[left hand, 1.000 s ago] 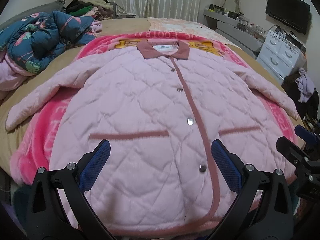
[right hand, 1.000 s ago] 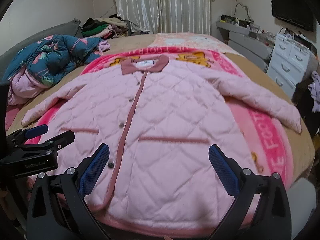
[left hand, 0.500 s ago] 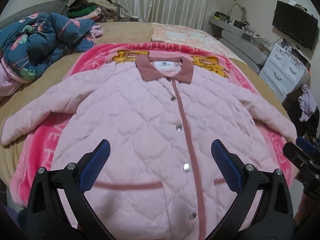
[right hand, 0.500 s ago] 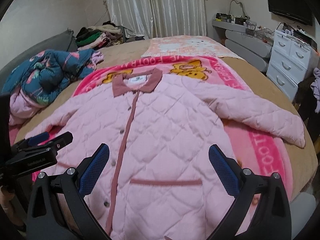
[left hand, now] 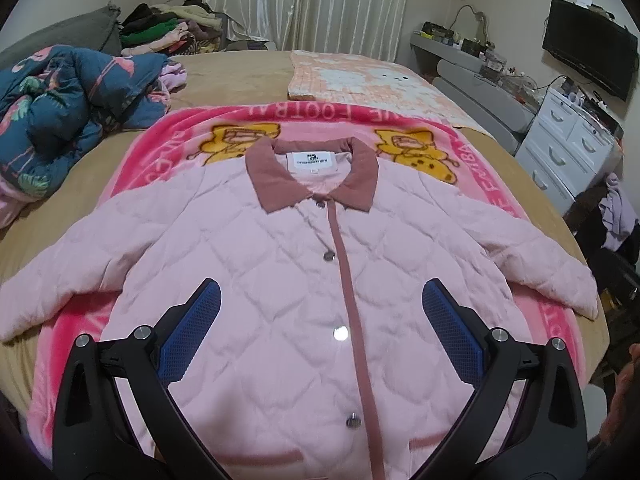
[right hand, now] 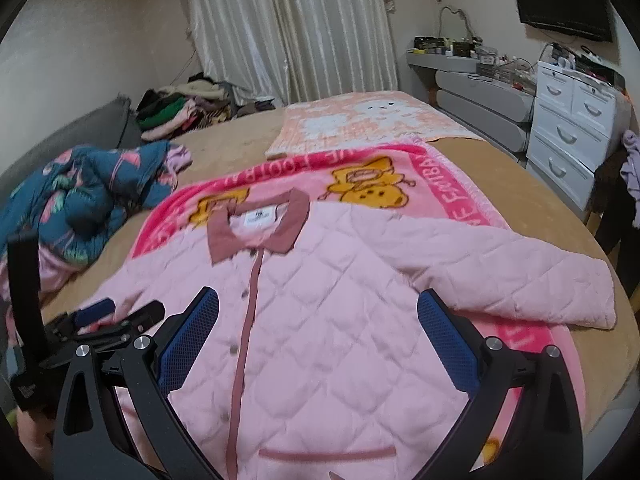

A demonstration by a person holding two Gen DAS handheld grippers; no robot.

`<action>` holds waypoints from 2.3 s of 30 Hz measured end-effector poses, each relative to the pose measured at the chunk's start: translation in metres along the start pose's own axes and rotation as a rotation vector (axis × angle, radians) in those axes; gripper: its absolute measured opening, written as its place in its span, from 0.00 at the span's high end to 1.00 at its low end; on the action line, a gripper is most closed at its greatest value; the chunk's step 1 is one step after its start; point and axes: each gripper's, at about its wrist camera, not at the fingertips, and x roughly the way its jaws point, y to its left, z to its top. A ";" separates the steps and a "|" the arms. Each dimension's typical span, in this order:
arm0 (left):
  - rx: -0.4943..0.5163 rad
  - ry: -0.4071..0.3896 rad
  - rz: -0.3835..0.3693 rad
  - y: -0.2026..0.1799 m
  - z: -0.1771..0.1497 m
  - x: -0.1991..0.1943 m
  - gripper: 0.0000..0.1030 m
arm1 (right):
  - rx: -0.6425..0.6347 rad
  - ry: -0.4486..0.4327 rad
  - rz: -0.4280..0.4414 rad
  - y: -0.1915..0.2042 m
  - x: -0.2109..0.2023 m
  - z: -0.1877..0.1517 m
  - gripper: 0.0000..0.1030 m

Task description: Fold large clothes

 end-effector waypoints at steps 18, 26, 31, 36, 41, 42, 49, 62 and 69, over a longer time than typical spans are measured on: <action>0.044 0.067 -0.029 -0.049 0.028 0.088 0.08 | 0.363 0.027 -0.270 -0.163 0.065 0.004 0.04; 0.084 0.106 -0.018 -0.074 0.028 0.119 0.08 | 0.503 0.053 -0.410 -0.242 0.075 -0.025 0.04; 0.115 0.120 -0.011 -0.089 0.029 0.133 0.08 | 0.599 0.074 -0.463 -0.284 0.083 -0.042 0.04; 0.137 0.131 0.000 -0.101 0.030 0.147 0.08 | 0.704 0.093 -0.500 -0.318 0.090 -0.060 0.04; 0.148 0.154 0.008 -0.111 0.029 0.162 0.08 | 0.842 0.103 -0.506 -0.351 0.096 -0.078 0.04; 0.152 0.161 0.010 -0.113 0.029 0.165 0.08 | 0.866 0.105 -0.511 -0.359 0.097 -0.081 0.04; 0.138 0.177 0.006 -0.112 0.034 0.173 0.08 | 1.004 0.052 -0.498 -0.406 0.102 -0.092 0.09; 0.133 0.139 0.017 -0.088 0.049 0.142 0.08 | 0.854 -0.164 -0.352 -0.384 0.065 -0.032 0.83; 0.151 0.141 0.014 -0.075 0.059 0.118 0.08 | 0.626 -0.252 -0.264 -0.322 0.035 0.025 0.84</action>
